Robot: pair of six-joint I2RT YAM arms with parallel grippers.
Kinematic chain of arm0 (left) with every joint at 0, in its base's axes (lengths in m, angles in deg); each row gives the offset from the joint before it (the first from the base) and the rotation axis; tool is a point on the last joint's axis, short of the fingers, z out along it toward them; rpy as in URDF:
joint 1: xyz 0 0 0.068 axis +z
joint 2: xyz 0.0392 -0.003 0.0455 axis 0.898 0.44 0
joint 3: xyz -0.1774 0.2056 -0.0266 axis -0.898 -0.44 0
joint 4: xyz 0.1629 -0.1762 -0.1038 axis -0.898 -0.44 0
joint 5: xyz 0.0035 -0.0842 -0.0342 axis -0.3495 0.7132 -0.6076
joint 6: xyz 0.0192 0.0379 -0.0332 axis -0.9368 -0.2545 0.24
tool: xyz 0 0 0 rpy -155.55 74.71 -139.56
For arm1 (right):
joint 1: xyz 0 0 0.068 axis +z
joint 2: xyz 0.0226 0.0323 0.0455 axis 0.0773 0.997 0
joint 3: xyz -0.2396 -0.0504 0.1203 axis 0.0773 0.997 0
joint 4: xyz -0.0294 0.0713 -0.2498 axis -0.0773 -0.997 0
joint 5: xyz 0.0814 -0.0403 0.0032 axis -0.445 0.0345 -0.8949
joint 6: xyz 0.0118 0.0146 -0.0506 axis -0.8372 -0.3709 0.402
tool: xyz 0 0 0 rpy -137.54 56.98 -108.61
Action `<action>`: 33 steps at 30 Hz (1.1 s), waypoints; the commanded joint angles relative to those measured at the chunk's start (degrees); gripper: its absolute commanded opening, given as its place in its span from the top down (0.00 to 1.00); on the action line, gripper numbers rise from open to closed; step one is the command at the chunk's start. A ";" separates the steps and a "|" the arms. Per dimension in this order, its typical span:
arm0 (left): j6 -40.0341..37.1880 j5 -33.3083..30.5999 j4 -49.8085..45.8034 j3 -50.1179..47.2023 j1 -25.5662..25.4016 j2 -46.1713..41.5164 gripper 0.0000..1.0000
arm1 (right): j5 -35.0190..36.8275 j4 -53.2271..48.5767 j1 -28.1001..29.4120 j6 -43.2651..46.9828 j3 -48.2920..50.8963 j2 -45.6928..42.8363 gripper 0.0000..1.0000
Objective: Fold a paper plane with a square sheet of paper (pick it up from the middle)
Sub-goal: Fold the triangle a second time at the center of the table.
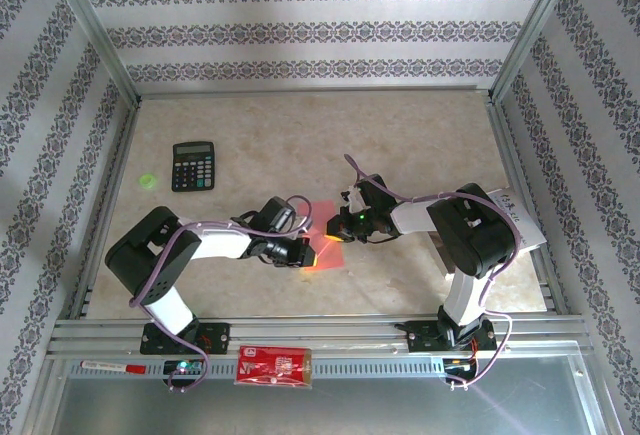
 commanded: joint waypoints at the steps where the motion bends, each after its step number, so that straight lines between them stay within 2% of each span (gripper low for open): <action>1: 1.84 0.43 -8.64 -4.71 0.68 0.44 1.00 | 5.81 -5.05 -0.43 1.24 2.44 2.49 1.00; 10: 2.59 1.12 -8.63 -7.04 1.37 -2.31 1.00 | 5.96 -5.64 -0.50 1.50 2.54 2.58 1.00; 17: 0.82 0.98 -13.29 -6.02 1.63 -8.01 1.00 | 5.81 -5.82 -0.55 1.68 2.11 2.66 1.00; 21: 3.01 2.88 -9.69 -3.28 1.63 -11.75 1.00 | 5.88 -5.74 -0.44 1.59 2.10 2.56 1.00; 27: 4.87 3.85 -4.55 0.64 1.54 -6.72 1.00 | 5.88 -5.73 -0.43 1.53 2.18 2.53 1.00; 33: 2.72 3.06 -5.44 3.53 1.54 -0.81 1.00 | 5.69 -5.73 -0.43 1.51 2.01 2.32 1.00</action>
